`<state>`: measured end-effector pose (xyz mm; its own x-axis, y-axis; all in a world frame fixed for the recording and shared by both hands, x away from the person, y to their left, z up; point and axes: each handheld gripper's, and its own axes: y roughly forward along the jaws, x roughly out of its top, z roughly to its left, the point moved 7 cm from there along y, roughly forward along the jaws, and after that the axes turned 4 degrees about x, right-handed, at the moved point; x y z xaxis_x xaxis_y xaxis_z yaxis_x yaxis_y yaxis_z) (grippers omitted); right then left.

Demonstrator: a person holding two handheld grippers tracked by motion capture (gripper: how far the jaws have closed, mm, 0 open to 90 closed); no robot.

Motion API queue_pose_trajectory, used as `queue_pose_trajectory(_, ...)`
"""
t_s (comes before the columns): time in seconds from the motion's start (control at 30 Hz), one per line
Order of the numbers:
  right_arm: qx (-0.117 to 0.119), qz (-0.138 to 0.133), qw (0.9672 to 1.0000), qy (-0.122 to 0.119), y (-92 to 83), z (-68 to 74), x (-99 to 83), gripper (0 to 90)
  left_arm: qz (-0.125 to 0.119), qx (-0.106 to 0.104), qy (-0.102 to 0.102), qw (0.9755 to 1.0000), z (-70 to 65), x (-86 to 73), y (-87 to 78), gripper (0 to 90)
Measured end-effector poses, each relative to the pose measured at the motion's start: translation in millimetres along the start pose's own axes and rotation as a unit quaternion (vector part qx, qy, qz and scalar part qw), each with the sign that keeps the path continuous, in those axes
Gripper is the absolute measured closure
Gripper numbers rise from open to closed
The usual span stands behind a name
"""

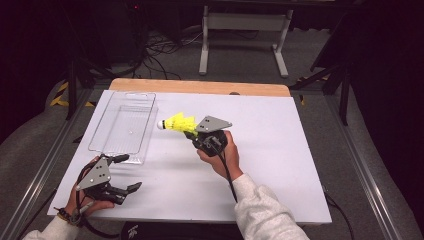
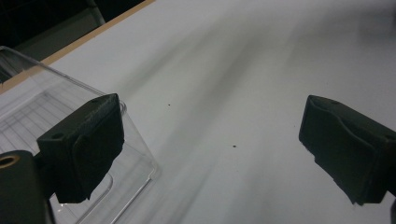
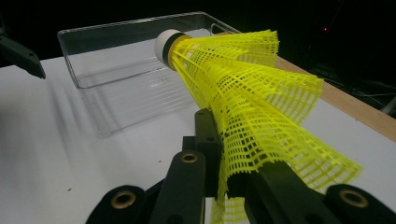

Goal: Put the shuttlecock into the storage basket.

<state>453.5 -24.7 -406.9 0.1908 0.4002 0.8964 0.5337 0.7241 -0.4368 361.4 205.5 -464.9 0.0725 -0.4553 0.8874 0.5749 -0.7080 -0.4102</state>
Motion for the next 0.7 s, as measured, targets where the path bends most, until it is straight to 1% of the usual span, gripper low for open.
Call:
queue_pose_trajectory(0.27, 0.007, 0.000, 1.0000, -0.002, 8.0, 4.3, 6.1, 87.8, -0.001, -0.002, 0.002, 1.0000, -1.2, 0.2, 0.4, 7.6)
queue_pose_trajectory(0.33, 0.010, 0.002, 0.9999, -0.006, 11.6, 6.2, 8.3, 87.8, -0.002, -0.002, 0.000, 1.0000, -1.5, 0.3, 0.4, 7.6)
queue_pose_trajectory(0.7, 0.018, 0.002, 0.9998, -0.010, 21.4, 9.7, 17.1, 87.8, -0.002, -0.003, 0.000, 1.0000, -2.4, 0.2, -0.2, 7.6)
